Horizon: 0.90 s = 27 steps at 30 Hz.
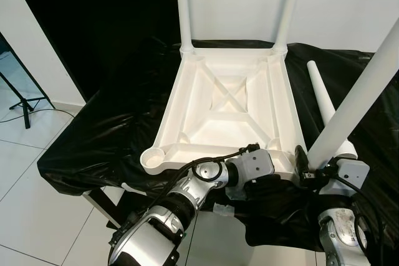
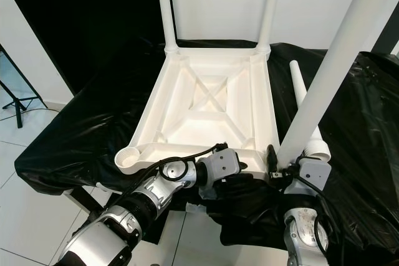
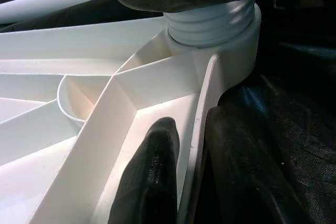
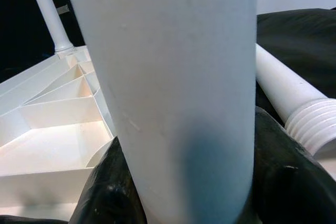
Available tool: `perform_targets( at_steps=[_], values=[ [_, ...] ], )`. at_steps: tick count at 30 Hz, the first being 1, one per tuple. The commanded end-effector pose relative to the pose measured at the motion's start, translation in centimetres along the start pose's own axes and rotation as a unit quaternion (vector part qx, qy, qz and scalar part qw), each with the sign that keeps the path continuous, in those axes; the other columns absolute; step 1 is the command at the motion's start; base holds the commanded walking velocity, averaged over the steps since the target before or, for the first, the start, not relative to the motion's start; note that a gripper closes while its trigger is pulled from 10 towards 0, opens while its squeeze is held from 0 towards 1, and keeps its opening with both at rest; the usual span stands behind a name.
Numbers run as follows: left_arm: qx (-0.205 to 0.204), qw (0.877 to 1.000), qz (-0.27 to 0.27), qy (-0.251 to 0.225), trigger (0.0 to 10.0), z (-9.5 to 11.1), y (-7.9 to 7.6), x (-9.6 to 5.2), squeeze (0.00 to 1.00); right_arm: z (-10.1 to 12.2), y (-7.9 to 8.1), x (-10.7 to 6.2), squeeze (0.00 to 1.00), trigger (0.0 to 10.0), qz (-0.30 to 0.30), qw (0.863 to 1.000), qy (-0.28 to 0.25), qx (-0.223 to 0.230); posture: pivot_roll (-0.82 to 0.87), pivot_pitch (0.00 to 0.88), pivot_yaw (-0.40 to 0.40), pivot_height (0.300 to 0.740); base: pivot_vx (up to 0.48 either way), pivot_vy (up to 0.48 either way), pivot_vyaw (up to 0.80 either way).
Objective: Building children table
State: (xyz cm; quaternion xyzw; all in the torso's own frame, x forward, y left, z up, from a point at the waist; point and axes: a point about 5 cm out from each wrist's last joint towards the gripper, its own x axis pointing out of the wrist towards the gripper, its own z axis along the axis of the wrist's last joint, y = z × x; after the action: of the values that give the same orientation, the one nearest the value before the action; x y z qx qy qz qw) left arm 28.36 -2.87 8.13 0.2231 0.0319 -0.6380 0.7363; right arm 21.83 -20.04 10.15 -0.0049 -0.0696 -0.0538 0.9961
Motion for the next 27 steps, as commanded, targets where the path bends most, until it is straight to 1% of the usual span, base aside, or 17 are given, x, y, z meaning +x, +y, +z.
perform_targets(
  at_steps=[1, 2, 3, 4, 5, 6, 7, 8, 11, 12, 13, 17, 18, 21, 24, 25, 27],
  values=[
    [-0.046, 0.996, -0.019, 0.07, 10.0, -3.6, -1.6, -0.9, 0.0, -1.3, 0.2, -0.4, 0.0, 5.7, 0.0, 0.999, 0.036, 0.013, 0.09, 0.0, 0.031, 0.74, 0.0, 0.0, 0.0],
    [-0.046, 0.996, -0.021, 0.07, 10.0, -3.6, -1.8, -0.9, 0.0, -1.2, 0.6, -0.3, 0.0, 10.0, 0.015, 0.999, 0.032, 0.007, 0.09, 0.0, 0.033, 0.74, 0.0, 0.0, 0.0],
    [-0.046, 0.996, -0.021, 0.07, 10.0, -3.6, -1.8, -0.9, 0.0, -1.2, 0.6, -0.3, 0.0, 10.0, 0.015, 0.999, 0.032, 0.007, 0.09, 0.0, 0.033, 0.74, 0.0, 0.0, 0.0],
    [-0.047, 0.996, -0.024, 0.07, 10.0, -3.7, -2.0, -0.9, 0.0, -1.0, 1.1, -0.3, 0.0, 10.0, 0.037, 0.999, 0.025, 0.0, 0.09, 0.0, 0.034, 0.74, 0.0, 0.0, 0.0],
    [-0.047, 0.996, -0.026, 0.069, 10.0, -3.7, -2.1, -0.9, 0.0, -0.8, 1.5, -0.2, 0.55, 10.0, 0.048, 0.999, 0.019, -0.004, 0.09, 0.0, 0.035, 0.74, 0.0, 0.0, 0.0],
    [-0.047, 0.996, -0.026, 0.069, 10.0, -3.7, -2.1, -0.9, 0.0, -0.8, 1.5, -0.2, 0.55, 10.0, 0.048, 0.999, 0.019, -0.004, 0.09, 0.0, 0.035, 0.74, 0.0, 0.0, 0.0],
    [-0.049, 0.996, -0.027, 0.068, 10.0, -3.7, -2.2, -0.9, 0.0, -0.6, 2.0, -0.1, 1.0, 10.0, 0.062, 0.998, 0.013, -0.007, 0.09, 0.0, 0.028, 0.74, 0.0, 0.0, 0.0],
    [-0.049, 0.996, -0.028, 0.068, 10.0, -3.8, -2.3, -0.9, 0.0, -0.6, 2.5, -0.2, 1.0, 10.0, 0.083, 0.996, 0.013, -0.001, 0.09, 0.0, 0.021, 0.74, 0.0, 0.0, 0.0],
    [-0.05, 0.996, -0.028, 0.069, 10.0, -3.8, -2.4, -0.8, 0.0, -0.5, 2.8, -0.3, 1.0, 10.0, 0.097, 0.995, 0.01, -0.001, 0.09, 0.0, 0.021, 0.74, 0.0, 0.0, 0.0],
    [-0.055, 0.996, -0.025, 0.064, 10.0, -3.7, -2.5, -0.7, 0.0, -0.3, 2.9, -0.6, 0.08, 10.0, 0.112, 0.994, 0.008, 0.0, 0.11, 0.0, 0.004, 0.74, 0.0, 0.0, 0.0],
    [-0.058, 0.996, -0.022, 0.061, 10.0, -3.6, -2.6, -0.6, 0.0, -0.2, 2.9, -0.8, 0.0, 10.0, 0.12, 0.993, 0.007, 0.0, 0.11, 0.0, 0.004, 0.74, 0.0, 0.0, 0.0],
    [-0.047, 0.996, -0.026, 0.065, 10.0, -3.4, -2.9, -0.1, 0.0, 0.0, 2.5, -0.9, 0.0, 10.0, 0.15, 0.989, -0.002, -0.008, 0.08, 0.0, 0.032, 0.74, 0.0, 0.0, 0.0],
    [-0.035, 0.996, -0.039, 0.069, 10.0, -3.4, -3.0, -0.1, 0.0, 0.0, 2.6, -0.7, 0.0, 10.0, 0.196, 0.98, -0.003, -0.019, 0.07, 0.0, 0.046, 0.74, 0.0, 0.0, 0.0],
    [-0.028, 0.996, -0.05, 0.068, 10.0, -3.2, -2.8, -0.2, 0.0, 0.3, 2.6, -0.5, 0.0, 10.0, 0.226, 0.974, 0.0, -0.026, 0.05, 0.0, 0.055, 0.74, 0.0, 0.0, 0.0],
    [-0.027, 0.996, -0.052, 0.066, 10.0, -3.0, -2.6, -0.2, 0.0, 0.3, 2.3, -0.3, 0.0, 10.0, 0.241, 0.97, 0.005, -0.031, 0.05, 0.0, 0.065, 0.74, 0.0, 0.0, 0.0],
    [-0.021, 0.996, -0.049, 0.068, 10.0, -2.9, -2.3, -0.3, 0.0, 0.3, 2.1, 0.0, 0.0, 10.0, 0.257, 0.966, 0.016, -0.03, 0.04, 0.0, 0.071, 0.74, 0.0, 0.0, 0.0],
    [-0.025, 0.997, -0.045, 0.06, 10.0, -2.6, -2.0, -0.3, 0.0, 0.3, 2.0, 0.4, 0.0, 10.0, 0.283, 0.958, 0.031, -0.034, 0.04, 0.0, 0.071, 0.74, 0.0, 0.0, 0.0]
  ],
)
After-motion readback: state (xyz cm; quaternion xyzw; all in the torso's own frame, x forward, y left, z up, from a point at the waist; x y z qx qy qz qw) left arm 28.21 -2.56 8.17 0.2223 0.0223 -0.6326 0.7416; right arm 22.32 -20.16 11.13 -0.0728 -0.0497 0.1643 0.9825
